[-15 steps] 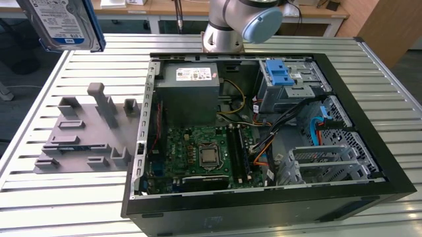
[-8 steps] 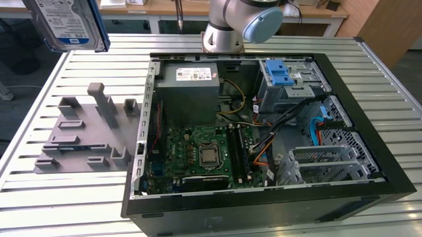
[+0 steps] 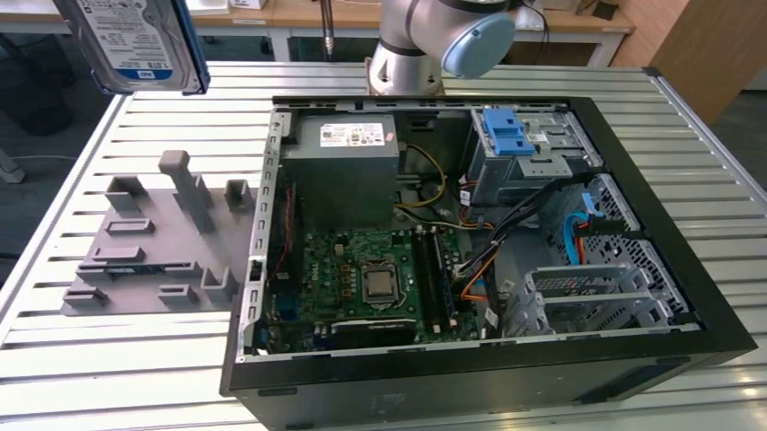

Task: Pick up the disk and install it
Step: 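Pick up the disk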

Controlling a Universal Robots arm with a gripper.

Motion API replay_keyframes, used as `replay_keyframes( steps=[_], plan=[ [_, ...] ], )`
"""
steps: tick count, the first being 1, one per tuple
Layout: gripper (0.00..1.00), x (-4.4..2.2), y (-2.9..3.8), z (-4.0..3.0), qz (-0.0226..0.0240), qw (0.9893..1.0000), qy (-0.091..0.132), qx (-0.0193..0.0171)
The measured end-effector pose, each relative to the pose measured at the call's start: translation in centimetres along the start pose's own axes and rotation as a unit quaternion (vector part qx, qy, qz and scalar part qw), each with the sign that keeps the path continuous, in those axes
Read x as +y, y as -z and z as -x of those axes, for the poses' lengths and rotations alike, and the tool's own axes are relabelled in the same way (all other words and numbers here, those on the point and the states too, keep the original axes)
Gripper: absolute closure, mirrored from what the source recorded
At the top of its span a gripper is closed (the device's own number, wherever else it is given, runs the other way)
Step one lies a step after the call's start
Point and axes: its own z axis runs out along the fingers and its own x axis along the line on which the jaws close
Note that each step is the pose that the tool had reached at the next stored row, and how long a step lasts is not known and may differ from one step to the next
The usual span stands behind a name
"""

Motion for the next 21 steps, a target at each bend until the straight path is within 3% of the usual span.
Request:
replay_keyframes(
  steps=[21],
  plan=[
    [0.64, -2.46, 0.06, 0.05, 0.0000, 1.0000, 0.000, 0.0000]
  ],
)
